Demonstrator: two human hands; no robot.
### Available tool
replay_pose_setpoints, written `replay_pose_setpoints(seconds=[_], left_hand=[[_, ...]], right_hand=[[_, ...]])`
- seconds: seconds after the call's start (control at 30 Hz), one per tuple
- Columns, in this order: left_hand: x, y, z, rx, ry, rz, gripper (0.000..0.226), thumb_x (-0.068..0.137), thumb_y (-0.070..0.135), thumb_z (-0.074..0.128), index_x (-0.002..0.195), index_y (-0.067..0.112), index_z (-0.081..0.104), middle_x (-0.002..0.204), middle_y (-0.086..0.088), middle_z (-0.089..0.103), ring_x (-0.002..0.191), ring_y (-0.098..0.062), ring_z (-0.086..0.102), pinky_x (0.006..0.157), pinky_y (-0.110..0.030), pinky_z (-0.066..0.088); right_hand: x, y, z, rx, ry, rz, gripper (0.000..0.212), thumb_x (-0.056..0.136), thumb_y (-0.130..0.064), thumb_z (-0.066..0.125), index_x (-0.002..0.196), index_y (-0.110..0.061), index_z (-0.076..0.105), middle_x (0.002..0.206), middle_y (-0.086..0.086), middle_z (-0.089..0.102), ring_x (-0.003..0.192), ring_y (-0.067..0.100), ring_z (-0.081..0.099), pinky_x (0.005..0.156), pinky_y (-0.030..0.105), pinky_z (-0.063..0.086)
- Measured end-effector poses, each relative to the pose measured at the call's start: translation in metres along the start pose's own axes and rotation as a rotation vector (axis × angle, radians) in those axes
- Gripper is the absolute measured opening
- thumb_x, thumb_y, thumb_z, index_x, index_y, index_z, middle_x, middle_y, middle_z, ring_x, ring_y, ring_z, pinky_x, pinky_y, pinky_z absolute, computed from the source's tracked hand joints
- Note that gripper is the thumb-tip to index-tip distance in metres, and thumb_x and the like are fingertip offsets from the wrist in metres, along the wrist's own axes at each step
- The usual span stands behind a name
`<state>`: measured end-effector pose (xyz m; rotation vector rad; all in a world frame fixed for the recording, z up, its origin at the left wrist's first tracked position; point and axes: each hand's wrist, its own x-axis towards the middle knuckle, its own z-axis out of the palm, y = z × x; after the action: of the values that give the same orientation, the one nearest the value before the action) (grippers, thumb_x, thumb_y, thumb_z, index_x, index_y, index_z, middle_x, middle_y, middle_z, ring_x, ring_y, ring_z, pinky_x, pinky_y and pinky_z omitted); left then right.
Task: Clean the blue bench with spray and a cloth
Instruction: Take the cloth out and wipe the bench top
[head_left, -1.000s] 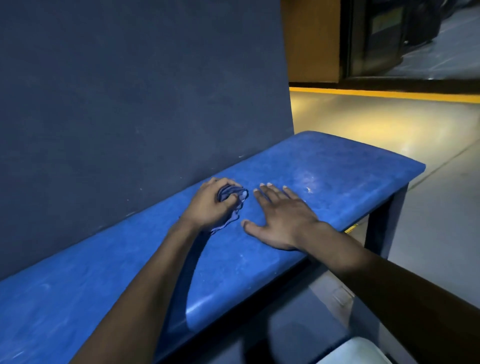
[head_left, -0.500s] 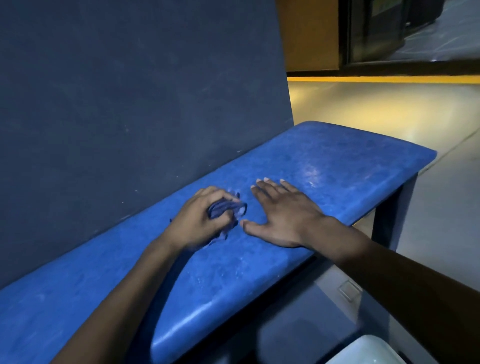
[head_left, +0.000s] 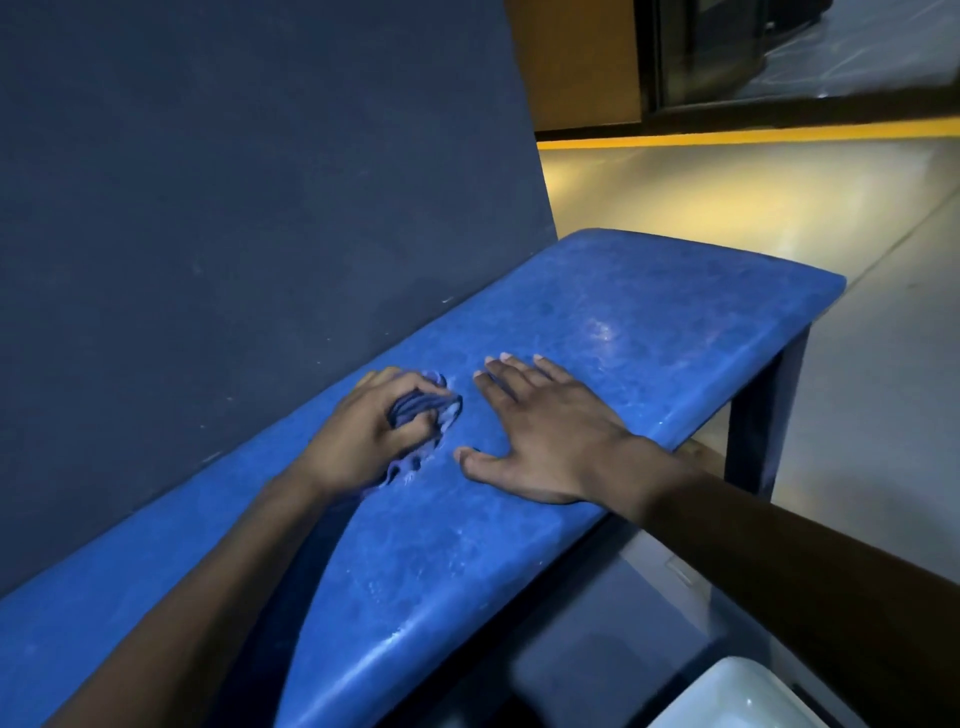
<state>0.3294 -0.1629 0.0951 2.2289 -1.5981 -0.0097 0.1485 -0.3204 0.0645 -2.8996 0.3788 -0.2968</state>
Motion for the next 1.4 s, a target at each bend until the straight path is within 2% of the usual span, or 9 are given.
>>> replay_pose_setpoints(seconds=[0.13, 0.27, 0.4, 0.53, 0.8, 0.93, 1.07, 1.2, 1.4], left_hand=[[0.048, -0.013, 0.012, 0.018, 0.126, -0.161, 0.02, 0.09, 0.042, 0.051, 0.106, 0.047, 0.062, 0.104, 0.004, 0.069, 0.103, -0.028, 0.065, 0.097, -0.048, 0.053], [0.007, 0.006, 0.005, -0.034, 0.089, -0.109, 0.018, 0.093, 0.037, 0.055, 0.107, 0.04, 0.067, 0.097, 0.013, 0.071, 0.093, -0.021, 0.068, 0.089, -0.053, 0.055], [-0.069, 0.023, -0.016, -0.112, -0.006, -0.017, 0.026, 0.088, 0.034, 0.061, 0.111, 0.039, 0.072, 0.112, 0.016, 0.066, 0.103, -0.002, 0.065, 0.086, -0.032, 0.052], [-0.09, 0.017, -0.028, -0.084, -0.051, 0.077, 0.026, 0.089, 0.032, 0.066, 0.114, 0.035, 0.075, 0.123, 0.013, 0.067, 0.123, -0.016, 0.061, 0.102, -0.021, 0.044], [-0.007, 0.012, 0.002, -0.037, 0.099, -0.093, 0.022, 0.093, 0.045, 0.06, 0.11, 0.036, 0.07, 0.1, 0.016, 0.067, 0.105, -0.019, 0.067, 0.091, -0.035, 0.048], [0.046, 0.006, 0.016, 0.073, 0.14, -0.258, 0.047, 0.086, 0.052, 0.044, 0.124, 0.035, 0.067, 0.122, 0.0, 0.07, 0.12, -0.029, 0.063, 0.104, -0.043, 0.049], [-0.02, 0.021, 0.004, -0.023, 0.035, -0.052, 0.031, 0.1, 0.042, 0.048, 0.126, 0.036, 0.064, 0.119, 0.01, 0.065, 0.112, -0.019, 0.063, 0.098, -0.044, 0.049], [-0.079, 0.01, -0.026, -0.047, -0.075, 0.137, 0.033, 0.101, 0.041, 0.054, 0.129, 0.03, 0.066, 0.129, 0.014, 0.061, 0.126, -0.011, 0.056, 0.106, -0.029, 0.041], [0.008, -0.011, 0.0, 0.039, 0.089, -0.135, 0.043, 0.09, 0.05, 0.046, 0.126, 0.035, 0.066, 0.117, 0.006, 0.063, 0.117, -0.021, 0.056, 0.106, -0.046, 0.045]], right_hand=[[-0.001, 0.001, 0.002, 0.01, 0.016, -0.001, 0.099, 0.089, -0.079, 0.024, 0.163, -0.015, 0.013, 0.172, 0.003, 0.007, 0.157, 0.014, -0.003, 0.127, 0.038, -0.003], [-0.002, 0.001, 0.001, 0.017, 0.017, -0.009, 0.097, 0.089, -0.077, 0.025, 0.162, -0.015, 0.014, 0.172, 0.003, 0.007, 0.157, 0.014, -0.002, 0.127, 0.038, -0.003], [-0.001, 0.001, 0.004, 0.02, 0.045, -0.011, 0.101, 0.084, -0.079, 0.019, 0.162, -0.014, 0.017, 0.171, 0.003, 0.01, 0.157, 0.015, 0.001, 0.127, 0.038, 0.0], [-0.002, 0.002, 0.006, 0.025, 0.074, -0.008, 0.102, 0.083, -0.079, 0.02, 0.161, -0.014, 0.019, 0.171, 0.003, 0.012, 0.157, 0.015, 0.003, 0.127, 0.039, 0.001], [0.0, 0.003, 0.007, 0.01, 0.087, -0.009, 0.103, 0.081, -0.079, 0.018, 0.161, -0.014, 0.022, 0.17, 0.004, 0.016, 0.157, 0.015, 0.006, 0.127, 0.039, 0.004], [-0.001, 0.001, 0.007, -0.002, 0.079, 0.0, 0.101, 0.082, -0.079, 0.02, 0.161, -0.015, 0.021, 0.171, 0.002, 0.015, 0.157, 0.014, 0.006, 0.127, 0.039, 0.004], [-0.001, 0.002, 0.006, -0.014, 0.068, -0.003, 0.104, 0.08, -0.08, 0.016, 0.161, -0.015, 0.02, 0.171, 0.002, 0.015, 0.157, 0.014, 0.006, 0.127, 0.039, 0.004], [-0.001, 0.0, 0.007, -0.01, 0.073, 0.003, 0.105, 0.079, -0.08, 0.015, 0.161, -0.015, 0.021, 0.171, 0.002, 0.015, 0.157, 0.014, 0.006, 0.127, 0.038, 0.004], [-0.002, 0.001, 0.005, -0.017, 0.07, 0.001, 0.105, 0.079, -0.081, 0.014, 0.161, -0.015, 0.021, 0.17, 0.002, 0.016, 0.157, 0.013, 0.006, 0.127, 0.038, 0.004]])
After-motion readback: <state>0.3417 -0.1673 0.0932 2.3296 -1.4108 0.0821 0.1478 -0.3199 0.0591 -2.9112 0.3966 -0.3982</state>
